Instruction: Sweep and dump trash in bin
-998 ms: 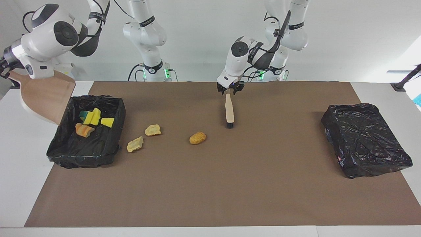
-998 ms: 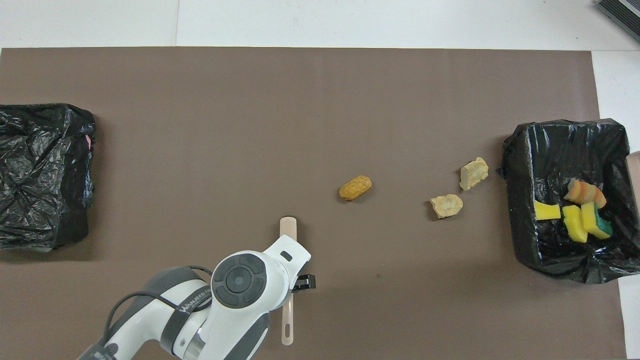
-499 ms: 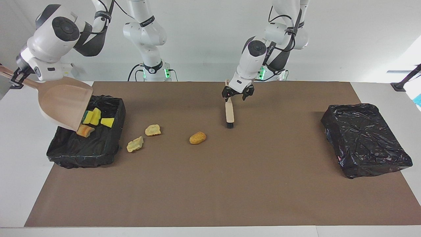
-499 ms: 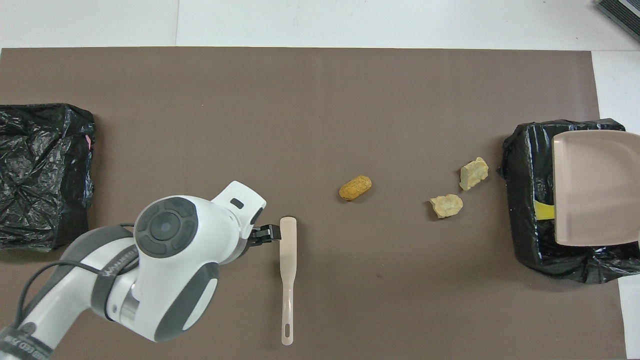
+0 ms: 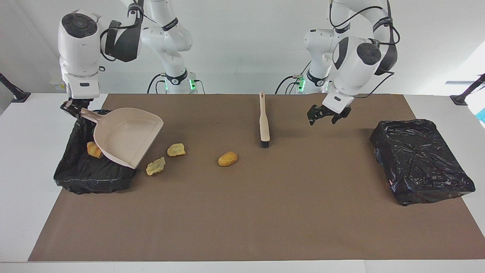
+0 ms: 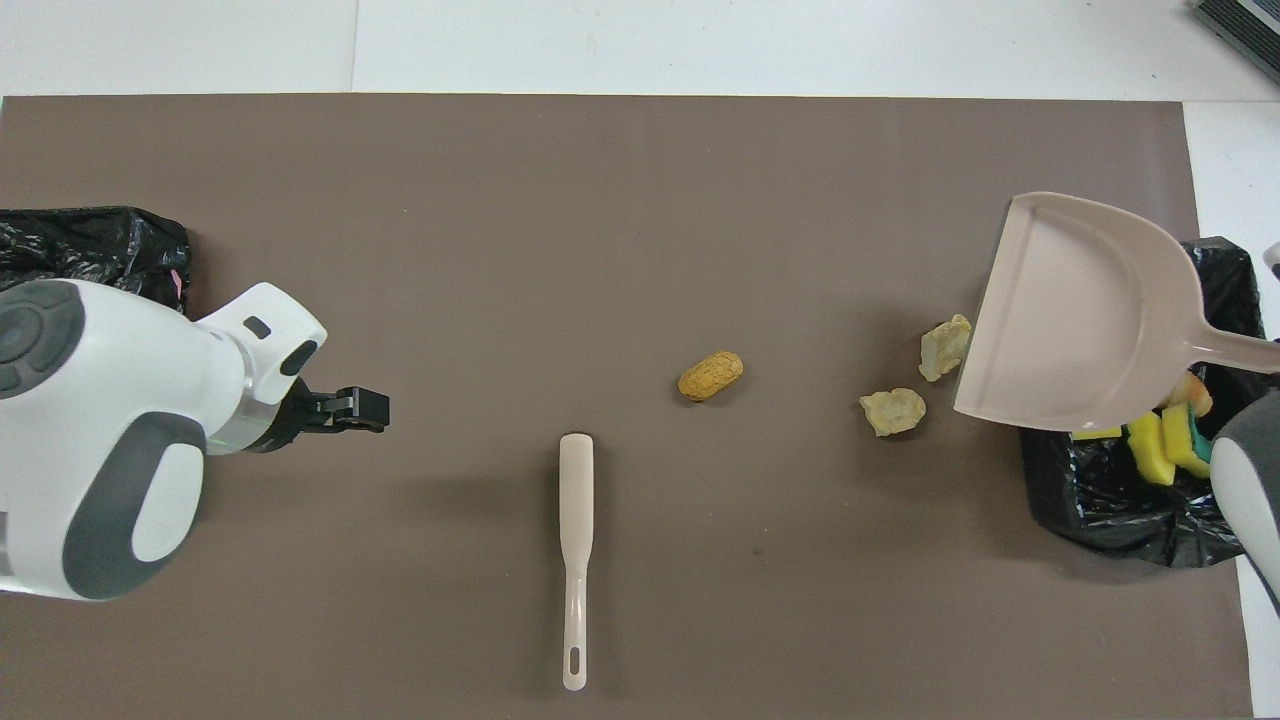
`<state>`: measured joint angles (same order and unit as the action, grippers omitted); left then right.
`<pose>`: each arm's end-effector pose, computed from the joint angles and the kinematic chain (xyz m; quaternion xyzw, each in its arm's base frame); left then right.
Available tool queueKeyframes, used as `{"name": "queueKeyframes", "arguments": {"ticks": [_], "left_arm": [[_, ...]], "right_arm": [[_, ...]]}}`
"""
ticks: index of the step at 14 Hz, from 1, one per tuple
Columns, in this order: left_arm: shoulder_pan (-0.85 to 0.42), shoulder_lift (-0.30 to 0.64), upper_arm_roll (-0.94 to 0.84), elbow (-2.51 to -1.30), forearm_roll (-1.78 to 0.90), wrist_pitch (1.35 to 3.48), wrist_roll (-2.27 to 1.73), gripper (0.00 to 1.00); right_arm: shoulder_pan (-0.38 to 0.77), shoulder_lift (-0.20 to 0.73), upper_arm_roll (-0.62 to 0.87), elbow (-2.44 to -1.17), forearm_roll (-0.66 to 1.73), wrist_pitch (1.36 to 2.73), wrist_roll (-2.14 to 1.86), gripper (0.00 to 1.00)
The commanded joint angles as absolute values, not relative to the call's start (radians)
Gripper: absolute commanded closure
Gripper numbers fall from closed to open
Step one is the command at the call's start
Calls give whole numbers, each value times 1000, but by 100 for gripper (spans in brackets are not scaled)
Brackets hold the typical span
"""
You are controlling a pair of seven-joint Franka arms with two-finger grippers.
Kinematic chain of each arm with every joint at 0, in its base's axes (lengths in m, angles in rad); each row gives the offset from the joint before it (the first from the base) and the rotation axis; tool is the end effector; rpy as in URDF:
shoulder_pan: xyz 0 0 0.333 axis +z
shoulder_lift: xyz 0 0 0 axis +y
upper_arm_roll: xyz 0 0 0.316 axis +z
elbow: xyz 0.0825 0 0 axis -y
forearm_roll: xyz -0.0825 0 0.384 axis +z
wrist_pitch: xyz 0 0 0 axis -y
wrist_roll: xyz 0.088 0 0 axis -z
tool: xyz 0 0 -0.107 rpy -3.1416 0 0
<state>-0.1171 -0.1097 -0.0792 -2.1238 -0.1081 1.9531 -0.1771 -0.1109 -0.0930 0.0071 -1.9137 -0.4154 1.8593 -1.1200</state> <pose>0.4998 -0.1075 0.4539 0.9984 0.0125 -0.0384 0.0387 0.5328 -0.0868 0.5432 0.8280 0.5239 -0.0989 0.1738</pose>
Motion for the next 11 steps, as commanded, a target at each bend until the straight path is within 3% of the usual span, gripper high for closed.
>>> {"name": "queueKeyframes", "arguments": {"ticks": [1, 3, 8, 11], "left_arm": [[-37, -126, -94, -2115, -66, 1919, -89, 0], [4, -138, -94, -2089, -34, 1910, -48, 0], [35, -97, -95, -1826, -9, 1729, -44, 0], [34, -91, -94, -1656, 24, 1568, -41, 0]], "right_arm": [[-39, -52, 8, -1847, -335, 1755, -850, 100], [33, -16, 8, -1804, -264, 1683, -599, 100], [182, 46, 9, -1780, -65, 1681, -124, 100], [316, 135, 9, -1688, -45, 1678, 102, 100]]}}
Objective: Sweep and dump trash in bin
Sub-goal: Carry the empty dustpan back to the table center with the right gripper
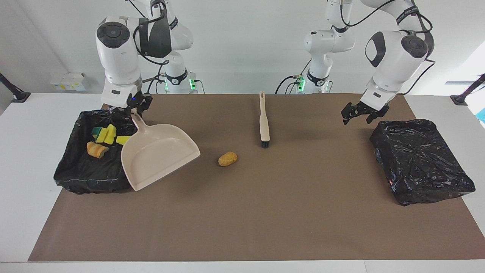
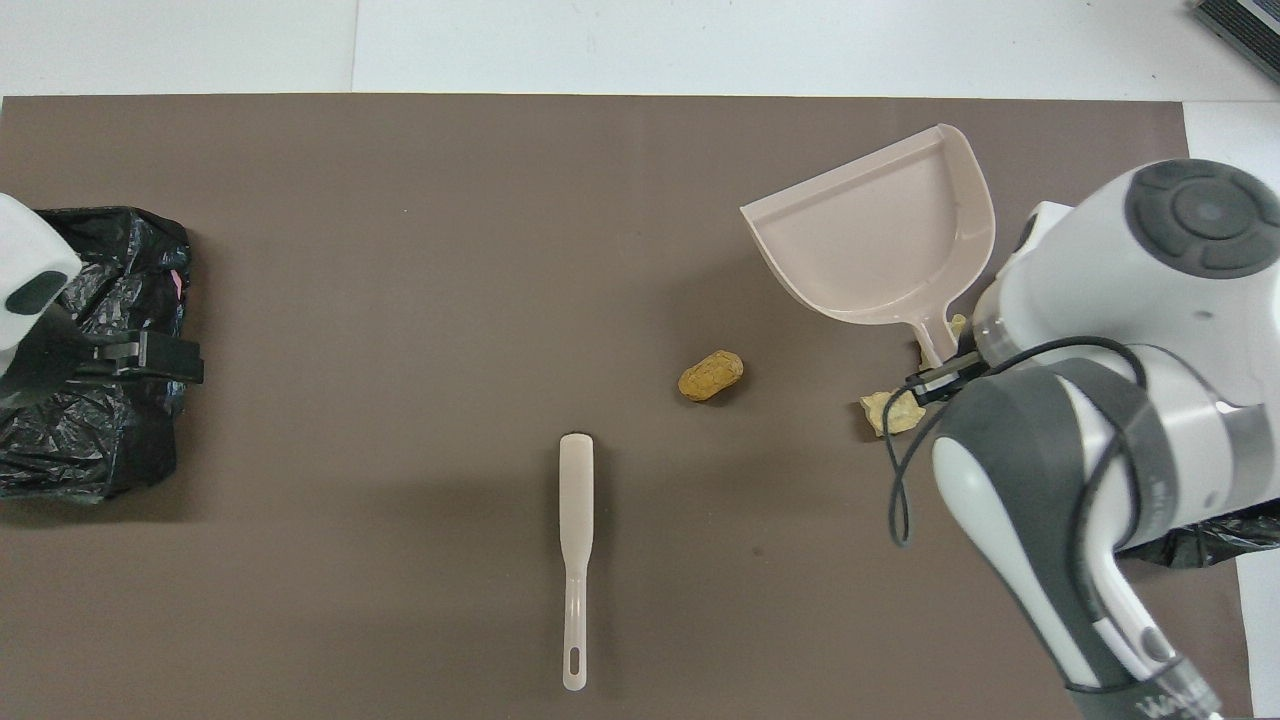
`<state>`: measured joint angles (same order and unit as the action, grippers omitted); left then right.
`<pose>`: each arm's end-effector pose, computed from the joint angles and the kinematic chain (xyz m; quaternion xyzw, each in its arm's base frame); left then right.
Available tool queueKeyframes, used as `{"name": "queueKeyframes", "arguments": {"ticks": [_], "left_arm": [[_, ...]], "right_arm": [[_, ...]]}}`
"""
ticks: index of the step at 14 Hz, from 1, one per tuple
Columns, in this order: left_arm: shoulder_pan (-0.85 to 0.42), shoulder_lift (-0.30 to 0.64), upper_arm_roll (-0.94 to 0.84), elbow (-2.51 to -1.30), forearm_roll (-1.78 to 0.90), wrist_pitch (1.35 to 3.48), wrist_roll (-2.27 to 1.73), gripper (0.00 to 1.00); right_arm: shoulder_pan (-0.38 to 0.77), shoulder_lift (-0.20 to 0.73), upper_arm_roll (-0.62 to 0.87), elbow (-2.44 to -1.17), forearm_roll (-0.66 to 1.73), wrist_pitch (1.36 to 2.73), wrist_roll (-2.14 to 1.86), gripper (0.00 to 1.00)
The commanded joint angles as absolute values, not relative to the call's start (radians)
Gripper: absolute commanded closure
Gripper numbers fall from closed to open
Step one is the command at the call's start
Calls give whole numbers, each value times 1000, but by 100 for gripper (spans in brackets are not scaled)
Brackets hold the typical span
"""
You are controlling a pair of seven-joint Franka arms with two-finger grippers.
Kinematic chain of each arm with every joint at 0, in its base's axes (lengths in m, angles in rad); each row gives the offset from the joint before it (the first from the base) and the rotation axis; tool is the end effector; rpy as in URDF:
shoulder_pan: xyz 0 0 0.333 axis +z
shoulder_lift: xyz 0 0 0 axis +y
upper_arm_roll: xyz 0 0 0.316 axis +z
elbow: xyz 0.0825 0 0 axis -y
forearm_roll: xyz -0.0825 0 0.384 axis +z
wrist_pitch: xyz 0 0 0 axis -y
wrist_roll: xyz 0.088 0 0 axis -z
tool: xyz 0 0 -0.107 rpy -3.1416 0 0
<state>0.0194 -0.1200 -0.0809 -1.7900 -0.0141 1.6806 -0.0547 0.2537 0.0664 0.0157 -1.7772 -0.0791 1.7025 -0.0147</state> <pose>0.5224 -0.0358 0.5944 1.0000 -0.0024 0.0050 0.0025 0.5490 0.1436 0.5008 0.9856 0.1490 -0.0650 0.0469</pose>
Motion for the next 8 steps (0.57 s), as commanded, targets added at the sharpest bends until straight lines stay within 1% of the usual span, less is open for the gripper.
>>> {"name": "queueKeyframes", "arguments": {"ticks": [1, 2, 4, 6, 8], "left_arm": [[34, -68, -95, -1599, 40, 1509, -40, 0], [34, -55, -95, -1565, 40, 1487, -40, 0], [46, -69, -91, -1594, 19, 1494, -29, 0], [57, -72, -95, -1601, 18, 1503, -28, 0], [54, -71, -94, -1601, 17, 1526, -25, 0]], "right_arm": [[342, 161, 9, -1671, -10, 1680, 156, 100], [351, 184, 11, -1649, 29, 1687, 204, 100], [395, 224, 11, -1608, 52, 1694, 285, 100], [484, 291, 11, -1547, 52, 1707, 433, 100], [532, 351, 15, -1481, 55, 1721, 530, 100]]}}
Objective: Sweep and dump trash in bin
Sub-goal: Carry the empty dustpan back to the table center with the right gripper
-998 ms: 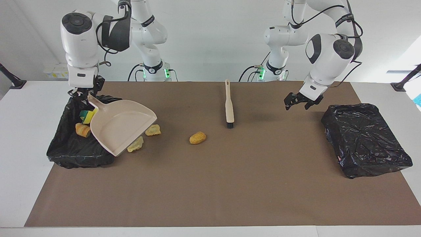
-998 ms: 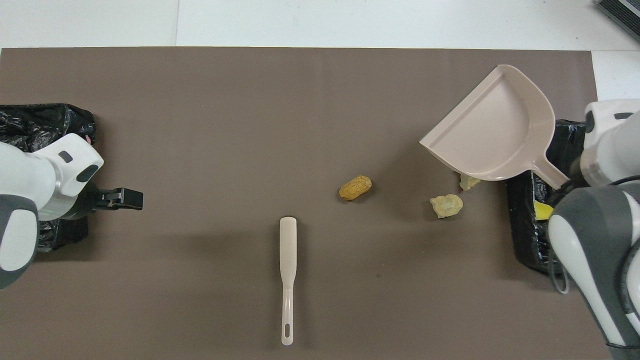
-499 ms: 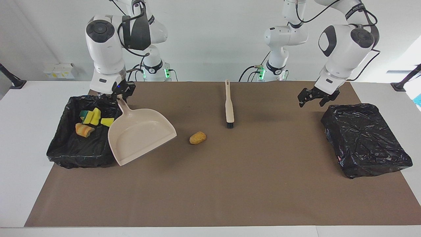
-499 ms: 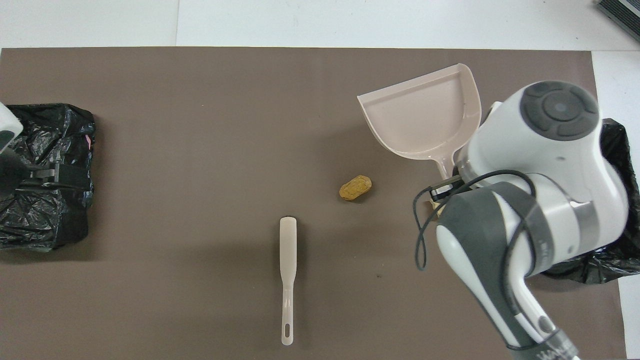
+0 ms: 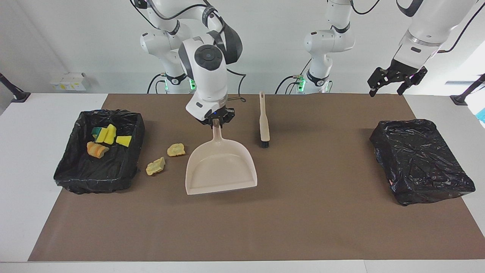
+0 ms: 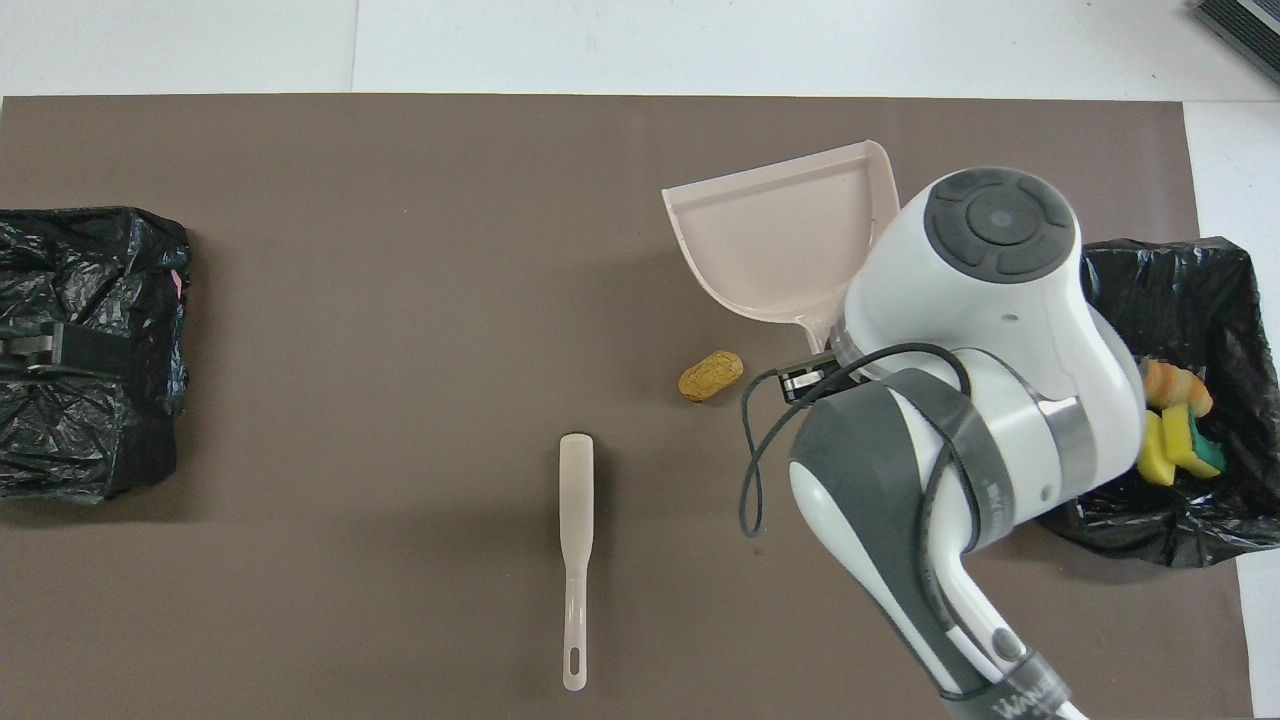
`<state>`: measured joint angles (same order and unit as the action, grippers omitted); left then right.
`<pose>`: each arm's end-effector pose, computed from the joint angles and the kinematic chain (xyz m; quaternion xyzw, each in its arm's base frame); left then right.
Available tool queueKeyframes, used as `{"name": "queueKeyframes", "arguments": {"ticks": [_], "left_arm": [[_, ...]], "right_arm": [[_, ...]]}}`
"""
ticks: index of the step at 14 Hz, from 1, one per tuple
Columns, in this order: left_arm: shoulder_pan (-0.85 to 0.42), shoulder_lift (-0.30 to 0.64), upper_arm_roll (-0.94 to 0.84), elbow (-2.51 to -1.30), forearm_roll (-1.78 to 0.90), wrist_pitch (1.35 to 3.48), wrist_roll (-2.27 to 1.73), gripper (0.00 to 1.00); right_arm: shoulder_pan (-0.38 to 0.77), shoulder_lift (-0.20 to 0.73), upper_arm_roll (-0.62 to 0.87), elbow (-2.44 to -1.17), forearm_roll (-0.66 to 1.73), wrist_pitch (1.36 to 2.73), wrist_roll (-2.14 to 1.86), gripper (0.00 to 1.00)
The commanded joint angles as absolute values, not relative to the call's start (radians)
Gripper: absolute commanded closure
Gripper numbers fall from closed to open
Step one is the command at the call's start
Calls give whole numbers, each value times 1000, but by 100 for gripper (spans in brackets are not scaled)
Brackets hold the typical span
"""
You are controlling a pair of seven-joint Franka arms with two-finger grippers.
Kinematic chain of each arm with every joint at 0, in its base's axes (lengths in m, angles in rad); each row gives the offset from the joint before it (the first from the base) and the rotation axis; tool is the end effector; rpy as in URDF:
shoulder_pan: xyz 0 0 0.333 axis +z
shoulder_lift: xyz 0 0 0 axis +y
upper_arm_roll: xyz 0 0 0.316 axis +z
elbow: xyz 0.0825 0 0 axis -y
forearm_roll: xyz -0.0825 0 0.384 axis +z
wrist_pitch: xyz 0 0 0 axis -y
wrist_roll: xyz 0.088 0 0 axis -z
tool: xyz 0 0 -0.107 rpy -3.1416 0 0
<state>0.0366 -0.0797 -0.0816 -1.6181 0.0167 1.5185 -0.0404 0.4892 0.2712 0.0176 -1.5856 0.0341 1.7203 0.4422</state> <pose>0.5236 -0.0236 0.6406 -0.9999 0.0018 0.0096 0.0120 0.5484 0.3069 0.4683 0.9971 0.0284 -0.0693 0.0142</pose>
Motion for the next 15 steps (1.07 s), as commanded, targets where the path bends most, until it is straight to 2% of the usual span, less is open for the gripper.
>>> {"name": "queueKeyframes", "arguments": {"ticks": [1, 5, 13, 15], "left_arm": [[52, -71, -95, -1601, 15, 1529, -26, 0], [63, -71, -94, -1583, -73, 1526, -37, 0], [63, -72, -95, -1578, -41, 1491, -28, 0], [63, -72, -97, -1578, -41, 1497, -26, 0]], "right_arm": [[551, 383, 17, -1445, 57, 1735, 566, 100], [613, 540, 55, -1292, 60, 1798, 705, 100], [623, 633, 57, -1333, 48, 1988, 713, 100], [612, 634, 57, -1336, 54, 1997, 713, 100]]}}
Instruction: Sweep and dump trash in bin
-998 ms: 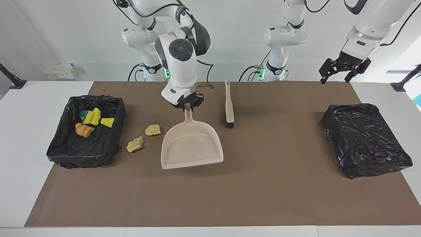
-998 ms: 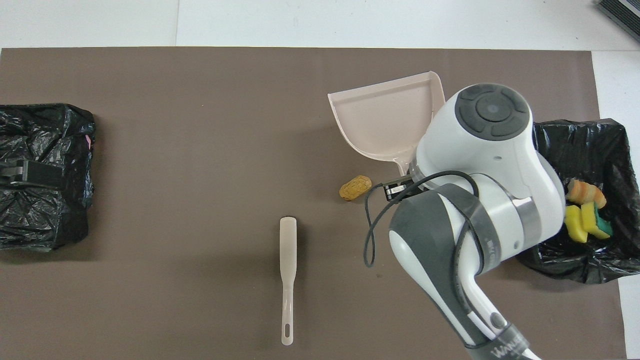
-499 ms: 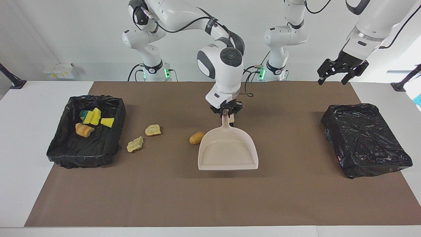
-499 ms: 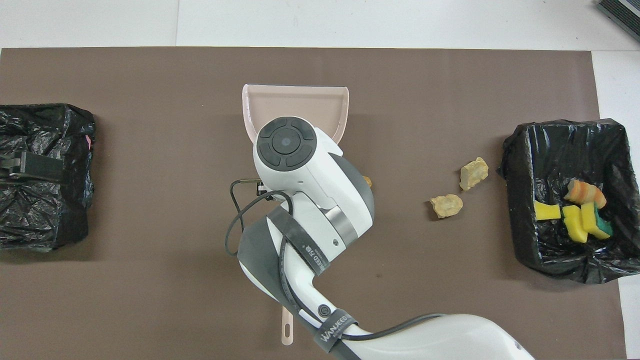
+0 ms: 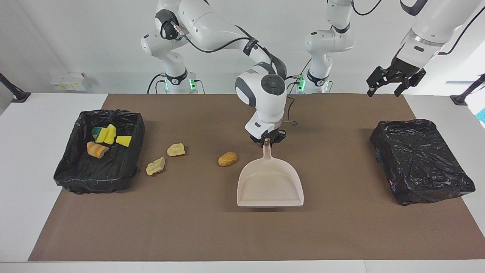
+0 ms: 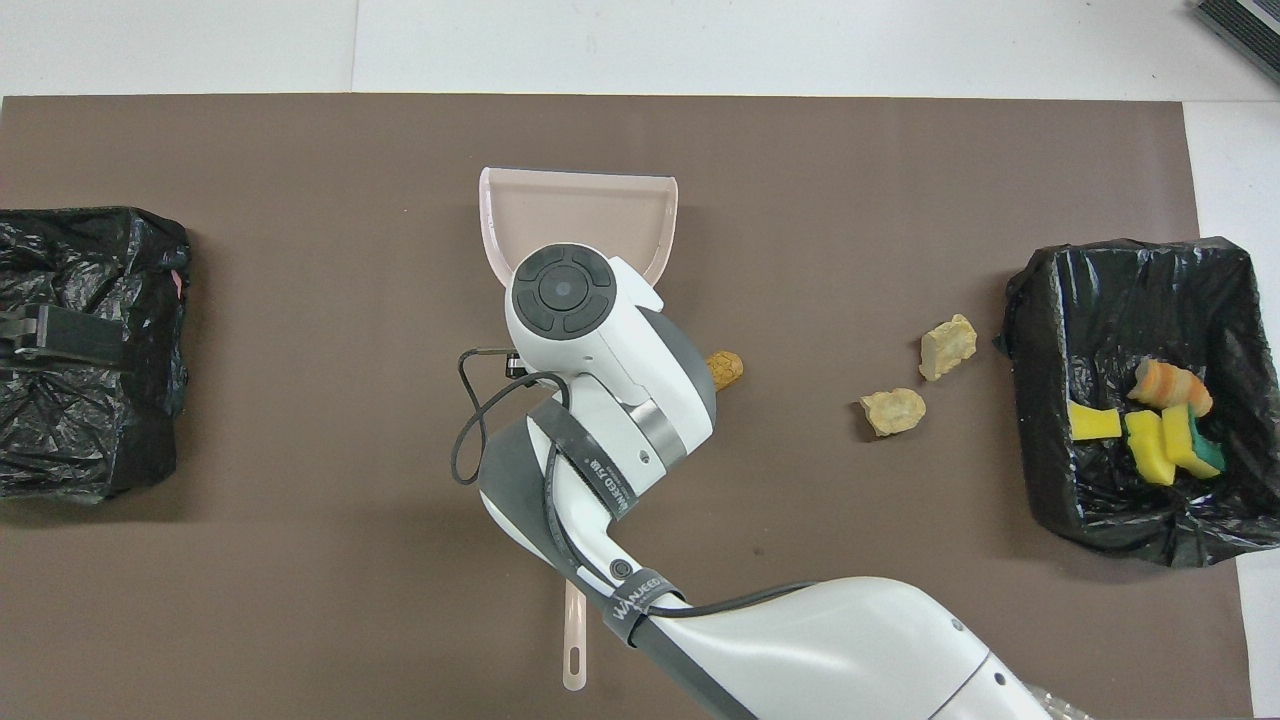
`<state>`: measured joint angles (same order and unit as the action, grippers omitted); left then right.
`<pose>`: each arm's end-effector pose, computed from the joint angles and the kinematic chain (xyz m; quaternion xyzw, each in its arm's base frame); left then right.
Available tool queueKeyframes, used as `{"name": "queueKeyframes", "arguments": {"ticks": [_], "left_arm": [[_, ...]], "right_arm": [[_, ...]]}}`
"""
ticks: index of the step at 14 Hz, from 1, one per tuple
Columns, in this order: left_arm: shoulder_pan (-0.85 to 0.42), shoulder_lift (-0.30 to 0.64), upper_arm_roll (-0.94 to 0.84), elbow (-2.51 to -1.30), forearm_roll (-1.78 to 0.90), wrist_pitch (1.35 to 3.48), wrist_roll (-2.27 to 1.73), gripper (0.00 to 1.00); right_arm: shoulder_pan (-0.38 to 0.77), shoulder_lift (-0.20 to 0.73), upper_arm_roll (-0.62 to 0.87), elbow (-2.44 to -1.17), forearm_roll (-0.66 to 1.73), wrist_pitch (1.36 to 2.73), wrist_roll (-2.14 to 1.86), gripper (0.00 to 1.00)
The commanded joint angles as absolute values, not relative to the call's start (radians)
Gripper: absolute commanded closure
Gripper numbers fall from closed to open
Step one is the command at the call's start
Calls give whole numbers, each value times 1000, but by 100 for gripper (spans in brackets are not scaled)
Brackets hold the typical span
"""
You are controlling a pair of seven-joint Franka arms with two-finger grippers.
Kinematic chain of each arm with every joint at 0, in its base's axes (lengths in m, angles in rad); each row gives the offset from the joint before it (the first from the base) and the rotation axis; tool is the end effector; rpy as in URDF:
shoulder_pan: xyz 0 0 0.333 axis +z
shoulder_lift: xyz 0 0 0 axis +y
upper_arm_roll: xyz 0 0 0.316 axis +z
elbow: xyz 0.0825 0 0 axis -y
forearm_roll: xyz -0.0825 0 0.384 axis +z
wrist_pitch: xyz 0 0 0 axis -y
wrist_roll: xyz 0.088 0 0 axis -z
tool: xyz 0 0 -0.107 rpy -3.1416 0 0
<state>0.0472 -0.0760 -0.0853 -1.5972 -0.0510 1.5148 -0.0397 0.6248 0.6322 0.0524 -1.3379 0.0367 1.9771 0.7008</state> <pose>0.5244 -0.0276 0.6482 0.9997 -0.0004 -0.0042 0.0221 0.5709 0.4515 0.3601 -0.9992 0.0241 0.0176 0.0274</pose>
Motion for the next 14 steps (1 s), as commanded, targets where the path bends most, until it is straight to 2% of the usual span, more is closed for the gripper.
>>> {"name": "queueKeyframes", "arguments": {"ticks": [1, 9, 10, 14], "left_arm": [[63, -74, -97, -1580, -43, 1497, -26, 0], [63, -81, -95, -1588, -43, 1494, -25, 0], [63, -81, -95, -1588, -43, 1493, -25, 0], [61, -83, -95, -1589, -43, 1493, -23, 0]], "right_arm": [[612, 632, 57, -1336, 64, 1997, 713, 100], [606, 632, 57, -1348, 71, 2000, 712, 96], [606, 632, 58, -1354, 71, 2000, 712, 90], [606, 632, 58, -1358, 72, 1999, 710, 80]]}}
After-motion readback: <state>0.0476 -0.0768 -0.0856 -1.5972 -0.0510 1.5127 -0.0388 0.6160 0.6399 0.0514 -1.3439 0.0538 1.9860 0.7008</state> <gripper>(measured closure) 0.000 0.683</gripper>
